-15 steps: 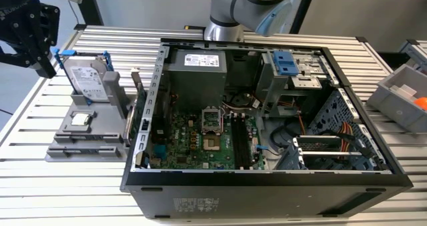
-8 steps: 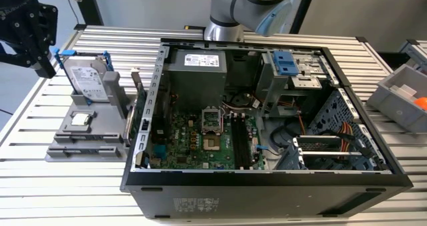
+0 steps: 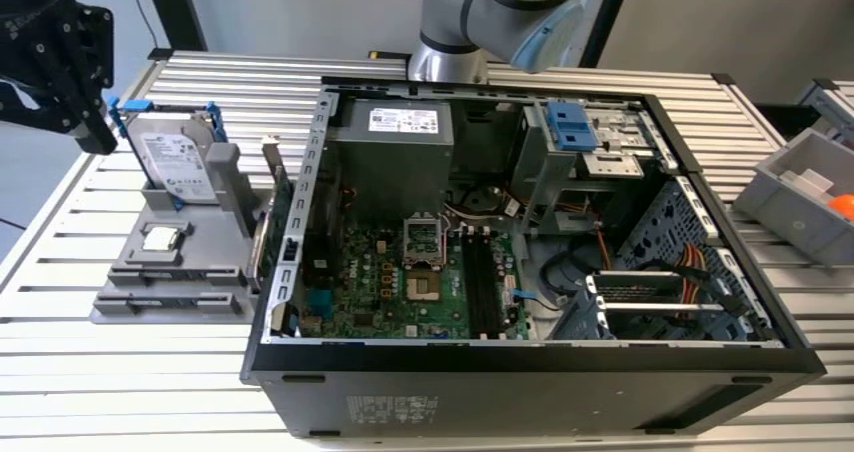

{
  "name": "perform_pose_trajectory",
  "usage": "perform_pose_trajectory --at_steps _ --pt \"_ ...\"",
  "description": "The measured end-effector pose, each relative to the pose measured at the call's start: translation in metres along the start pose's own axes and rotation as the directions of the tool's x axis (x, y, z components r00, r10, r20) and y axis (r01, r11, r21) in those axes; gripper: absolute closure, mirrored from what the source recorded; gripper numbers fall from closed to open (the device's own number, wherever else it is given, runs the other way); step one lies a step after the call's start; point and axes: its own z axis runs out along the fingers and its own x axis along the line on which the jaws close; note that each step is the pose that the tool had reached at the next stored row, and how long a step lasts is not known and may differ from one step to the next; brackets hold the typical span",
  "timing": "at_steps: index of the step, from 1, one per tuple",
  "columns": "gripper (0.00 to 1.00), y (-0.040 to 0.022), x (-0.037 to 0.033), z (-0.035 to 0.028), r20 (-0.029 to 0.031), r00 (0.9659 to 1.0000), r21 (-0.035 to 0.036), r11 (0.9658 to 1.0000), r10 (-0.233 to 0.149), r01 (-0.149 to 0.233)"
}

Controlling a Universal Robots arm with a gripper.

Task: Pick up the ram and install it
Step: 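Pick up the ram and move it above insertion slot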

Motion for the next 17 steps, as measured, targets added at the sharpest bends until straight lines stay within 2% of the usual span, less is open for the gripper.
perform_pose_trajectory --at_steps 2,3,4,9,17 --pt "1.00 0.0000 0.0000 0.0000 0.0094 0.9998 -0.0005 0.9998 -0.020 0.020" --pt "1.00 0.0000 0.0000 -0.0001 0.0127 0.9995 -0.0012 0.9996 -0.028 0.028" --pt "1.00 0.0000 -0.0001 0.0000 0.0136 0.9994 -0.0014 0.9995 -0.032 0.032" --pt "1.00 0.0000 0.0001 0.0000 0.0132 0.9986 -0.0021 0.9987 -0.052 0.052" --pt "1.00 0.0001 0.0000 0.0000 0.0132 0.9984 -0.0022 0.9985 -0.054 0.054"
